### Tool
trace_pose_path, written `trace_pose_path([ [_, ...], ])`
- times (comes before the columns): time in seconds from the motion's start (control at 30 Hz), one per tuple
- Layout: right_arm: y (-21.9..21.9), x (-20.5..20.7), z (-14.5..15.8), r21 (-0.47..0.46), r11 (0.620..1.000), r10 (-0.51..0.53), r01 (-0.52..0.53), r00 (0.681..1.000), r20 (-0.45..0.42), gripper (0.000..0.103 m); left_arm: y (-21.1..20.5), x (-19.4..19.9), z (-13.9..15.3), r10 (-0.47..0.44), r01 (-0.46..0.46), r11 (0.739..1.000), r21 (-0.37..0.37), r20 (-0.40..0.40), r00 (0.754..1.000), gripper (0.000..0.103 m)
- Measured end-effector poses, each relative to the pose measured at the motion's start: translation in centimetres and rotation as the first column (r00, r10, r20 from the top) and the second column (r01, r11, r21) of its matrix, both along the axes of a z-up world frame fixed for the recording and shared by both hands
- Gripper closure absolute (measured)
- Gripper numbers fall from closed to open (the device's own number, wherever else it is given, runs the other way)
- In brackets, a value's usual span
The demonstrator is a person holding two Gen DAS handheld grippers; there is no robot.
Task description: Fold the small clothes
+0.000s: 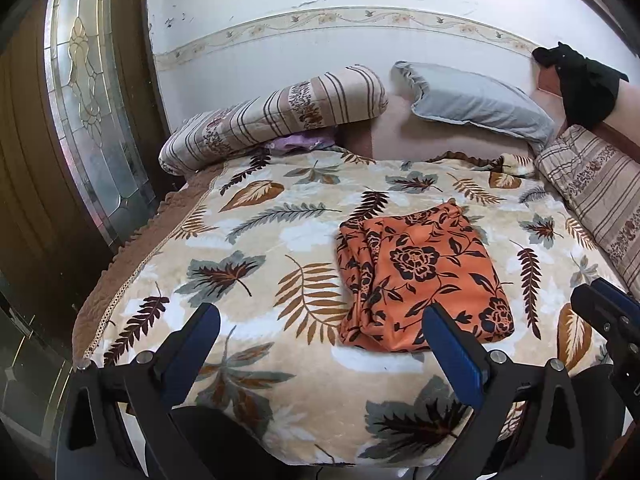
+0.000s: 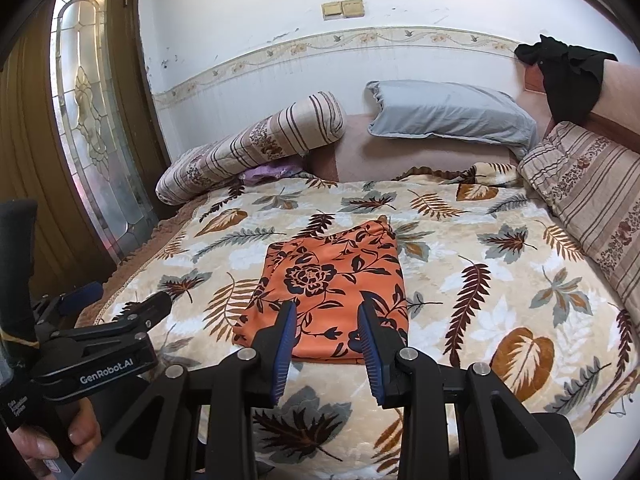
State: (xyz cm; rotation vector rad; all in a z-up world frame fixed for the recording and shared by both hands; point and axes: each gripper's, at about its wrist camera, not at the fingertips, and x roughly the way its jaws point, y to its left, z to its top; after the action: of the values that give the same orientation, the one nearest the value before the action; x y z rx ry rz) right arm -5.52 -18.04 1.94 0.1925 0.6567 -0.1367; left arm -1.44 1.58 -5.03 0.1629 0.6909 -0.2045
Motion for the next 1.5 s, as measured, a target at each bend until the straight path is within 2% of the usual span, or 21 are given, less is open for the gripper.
trace_pose_path([
  [0.8,0.6,1.7,-0.2,-0.015,1.0,0.016,-0.016,1.0,0.0,0.069,0.0,1.6,-0.7,0.014,-0.014,1.0,0.008,-0.021,1.0,0.002],
  [1.5,-2.6,8.6,-3.3,0.024,0.999,0.04,-0.039,0.999,-0.02,0.069,-2.7,7.1,-2.8,0.016,-0.013,0.999,0.038,-0.077,0.997,0.002],
])
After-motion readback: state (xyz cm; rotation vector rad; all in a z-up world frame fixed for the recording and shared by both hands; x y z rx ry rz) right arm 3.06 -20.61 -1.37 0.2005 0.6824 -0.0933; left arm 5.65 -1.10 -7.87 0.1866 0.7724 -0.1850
